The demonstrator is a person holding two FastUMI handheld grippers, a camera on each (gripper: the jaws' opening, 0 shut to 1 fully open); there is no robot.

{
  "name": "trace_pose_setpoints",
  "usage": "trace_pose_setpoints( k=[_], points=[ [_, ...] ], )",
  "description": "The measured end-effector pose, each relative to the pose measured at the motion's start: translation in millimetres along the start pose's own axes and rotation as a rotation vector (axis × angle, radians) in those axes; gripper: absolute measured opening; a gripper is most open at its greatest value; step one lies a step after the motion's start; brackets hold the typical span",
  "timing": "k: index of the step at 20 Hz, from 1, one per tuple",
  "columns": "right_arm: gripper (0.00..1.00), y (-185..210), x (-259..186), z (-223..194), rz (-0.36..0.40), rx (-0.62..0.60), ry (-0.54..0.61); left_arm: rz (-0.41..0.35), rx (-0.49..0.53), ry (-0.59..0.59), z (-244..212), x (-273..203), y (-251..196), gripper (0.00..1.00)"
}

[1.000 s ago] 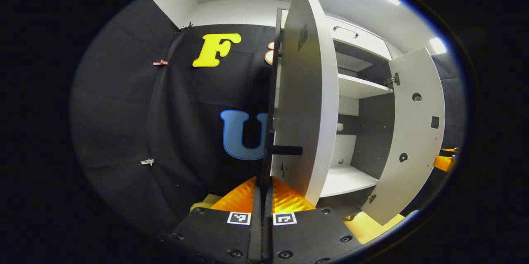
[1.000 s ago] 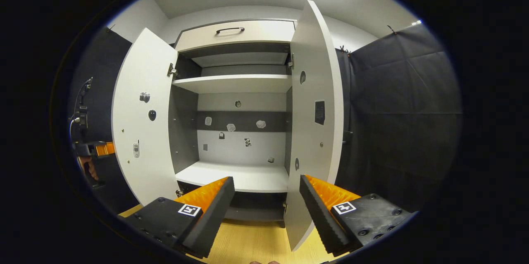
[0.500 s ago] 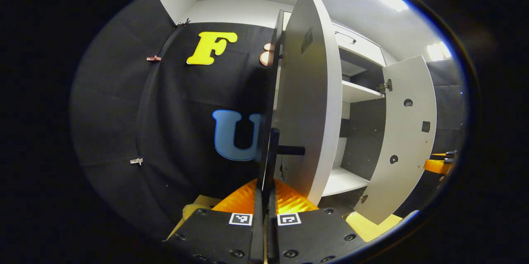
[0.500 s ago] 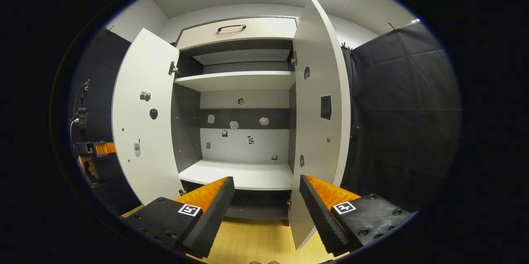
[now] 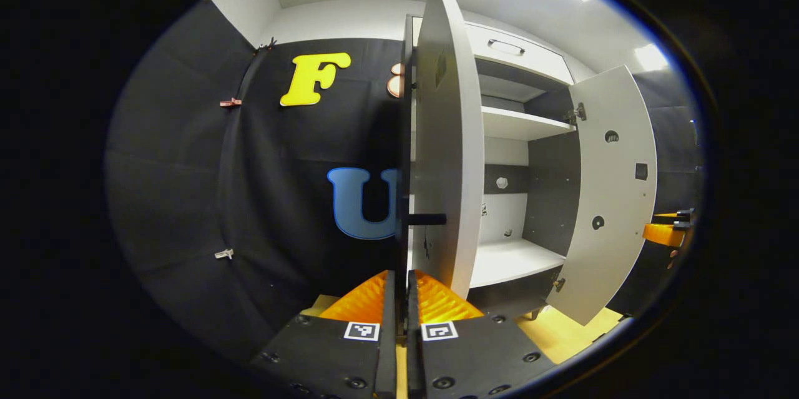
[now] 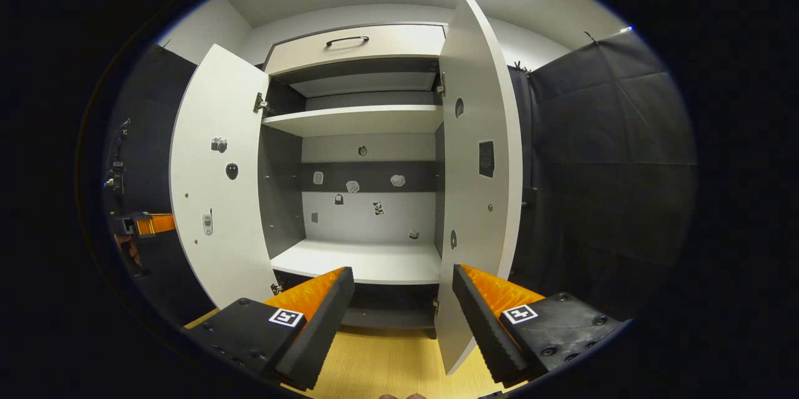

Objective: Open the right door of the double-door shoe cabinet with the right hand, and open the left door with the left hand.

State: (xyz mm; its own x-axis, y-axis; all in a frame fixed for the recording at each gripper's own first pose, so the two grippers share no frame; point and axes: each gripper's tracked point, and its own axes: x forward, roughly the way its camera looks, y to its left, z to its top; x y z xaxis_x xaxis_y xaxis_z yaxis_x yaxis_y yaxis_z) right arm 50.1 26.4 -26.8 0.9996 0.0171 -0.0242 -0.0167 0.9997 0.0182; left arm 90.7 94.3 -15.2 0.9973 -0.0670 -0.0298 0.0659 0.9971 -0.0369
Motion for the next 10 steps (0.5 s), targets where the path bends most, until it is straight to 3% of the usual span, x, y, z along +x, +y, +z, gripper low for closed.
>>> trace_pose_setpoints(
  k=[4,5,10],
  points=[
    [0.99,-2.3,-0.2,8.8,0.004,0.005,-0.019,0.026,0.027,-0.012,5.4,-11.0,3.4,0.48],
    [0.99,-2.3,0.0,11.1,0.007,0.006,-0.027,0.035,0.022,-0.017,7.4,-15.1,3.4,0.61],
    [0.99,-5.2,-2.6,18.8,-0.001,0.003,-0.052,0.036,0.018,-0.039,18.7,-30.3,-14.0,0.87]
  ],
)
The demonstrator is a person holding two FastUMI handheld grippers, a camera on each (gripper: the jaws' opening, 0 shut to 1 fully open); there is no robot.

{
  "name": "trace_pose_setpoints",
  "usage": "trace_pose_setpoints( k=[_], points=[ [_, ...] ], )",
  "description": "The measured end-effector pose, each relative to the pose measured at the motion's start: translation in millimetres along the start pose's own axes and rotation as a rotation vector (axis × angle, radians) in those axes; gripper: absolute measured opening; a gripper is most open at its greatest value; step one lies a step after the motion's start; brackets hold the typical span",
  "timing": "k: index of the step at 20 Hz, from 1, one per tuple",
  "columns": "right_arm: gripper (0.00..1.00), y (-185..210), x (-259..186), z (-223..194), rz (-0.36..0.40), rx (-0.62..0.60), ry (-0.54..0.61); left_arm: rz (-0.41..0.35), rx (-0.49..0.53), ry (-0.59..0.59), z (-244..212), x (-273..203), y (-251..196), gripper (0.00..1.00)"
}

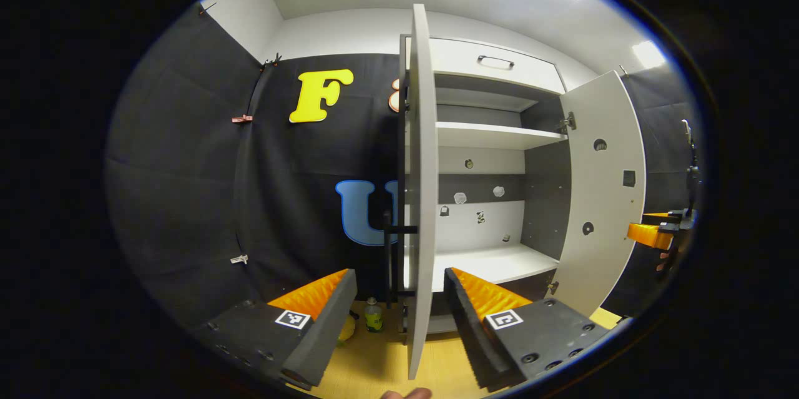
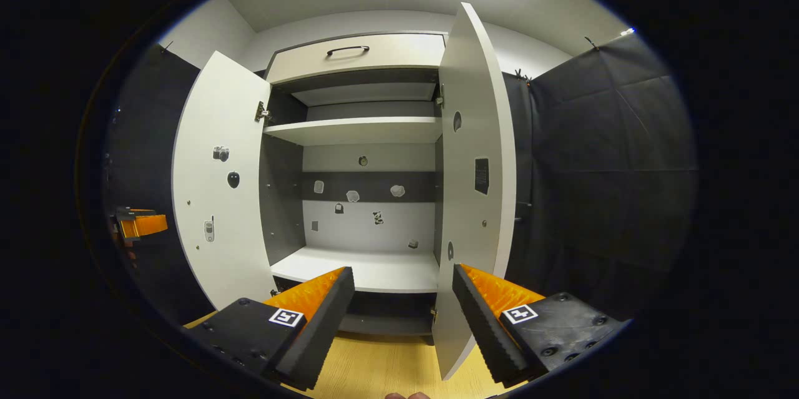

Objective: Open the right door of the double-door shoe cabinet with the right hand, and open the left door with the left hand.

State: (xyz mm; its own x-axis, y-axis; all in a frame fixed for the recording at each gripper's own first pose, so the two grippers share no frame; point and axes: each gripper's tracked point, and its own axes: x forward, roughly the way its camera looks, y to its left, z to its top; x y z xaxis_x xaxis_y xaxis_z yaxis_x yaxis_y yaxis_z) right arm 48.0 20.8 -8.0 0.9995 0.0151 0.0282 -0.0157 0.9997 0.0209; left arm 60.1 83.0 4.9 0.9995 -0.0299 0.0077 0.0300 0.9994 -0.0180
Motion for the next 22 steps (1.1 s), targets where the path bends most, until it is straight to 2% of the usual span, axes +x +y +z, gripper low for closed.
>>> trace_pose_setpoints(
  k=[1,2,6,12,22],
  points=[
    [0.99,-0.5,-0.7,1.3,0.0,0.001,-0.003,-0.001,0.008,-0.001,1.8,-1.4,-3.7,0.93],
    [0.99,-0.7,-2.4,1.9,0.001,0.004,-0.005,0.006,0.015,-0.001,2.5,-2.8,-3.0,0.94],
    [0.99,3.1,-4.6,7.0,0.017,0.034,-0.007,0.023,0.025,0.003,4.3,-4.6,-12.3,0.94],
    [0.99,2.1,-11.2,12.4,0.013,0.037,-0.027,0.003,0.002,-0.018,7.8,-6.9,-63.2,0.94],
    [0.99,-3.0,-15.9,12.6,0.012,0.053,-0.022,0.017,0.024,-0.016,9.0,-6.6,-83.6,0.94]
  ],
)
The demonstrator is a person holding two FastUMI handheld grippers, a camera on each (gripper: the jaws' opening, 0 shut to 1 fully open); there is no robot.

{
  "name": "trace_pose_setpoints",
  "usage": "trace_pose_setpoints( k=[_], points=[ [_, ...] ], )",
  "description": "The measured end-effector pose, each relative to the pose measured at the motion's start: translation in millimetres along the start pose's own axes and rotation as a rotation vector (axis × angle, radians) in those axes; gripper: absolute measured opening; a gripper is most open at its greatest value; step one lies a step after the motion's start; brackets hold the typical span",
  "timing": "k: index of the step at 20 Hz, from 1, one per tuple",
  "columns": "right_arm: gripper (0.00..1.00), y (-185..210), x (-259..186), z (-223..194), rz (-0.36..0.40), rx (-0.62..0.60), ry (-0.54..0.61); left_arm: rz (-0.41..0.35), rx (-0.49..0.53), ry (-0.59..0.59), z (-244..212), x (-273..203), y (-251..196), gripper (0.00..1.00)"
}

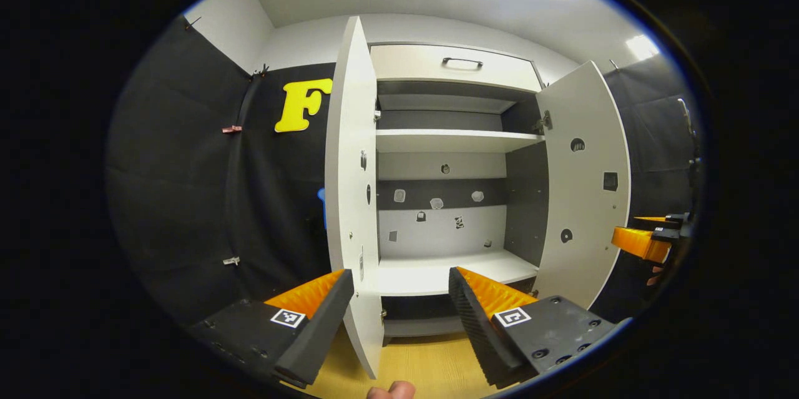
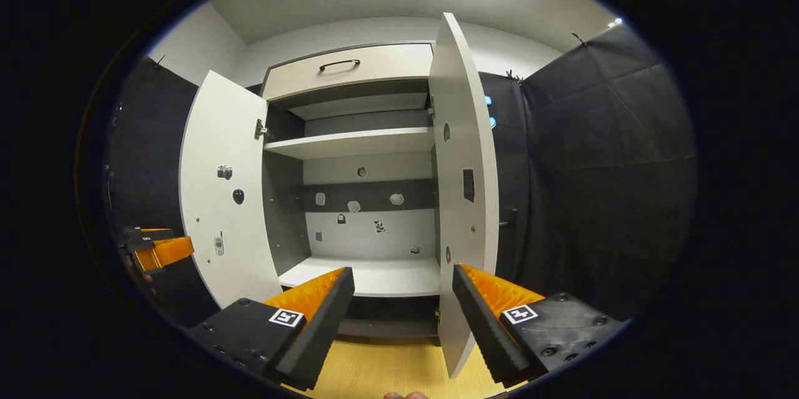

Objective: Open the right door of the double-door shoe cabinet with the right hand, and open the left door with the left hand.

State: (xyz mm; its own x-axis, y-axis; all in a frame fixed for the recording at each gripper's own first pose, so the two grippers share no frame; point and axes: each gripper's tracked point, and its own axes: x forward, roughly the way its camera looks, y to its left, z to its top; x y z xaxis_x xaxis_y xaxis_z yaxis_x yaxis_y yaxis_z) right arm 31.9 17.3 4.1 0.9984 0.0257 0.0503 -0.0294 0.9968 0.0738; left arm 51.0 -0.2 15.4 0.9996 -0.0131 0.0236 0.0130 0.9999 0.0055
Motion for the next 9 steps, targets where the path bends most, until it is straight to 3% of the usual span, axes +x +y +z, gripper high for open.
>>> trace_pose_setpoints(
  k=[9],
  points=[
    [0.99,-2.2,0.6,-0.7,0.008,-0.002,0.006,-0.015,0.003,0.011,-3.3,1.9,-11.7,0.94]
  ],
)
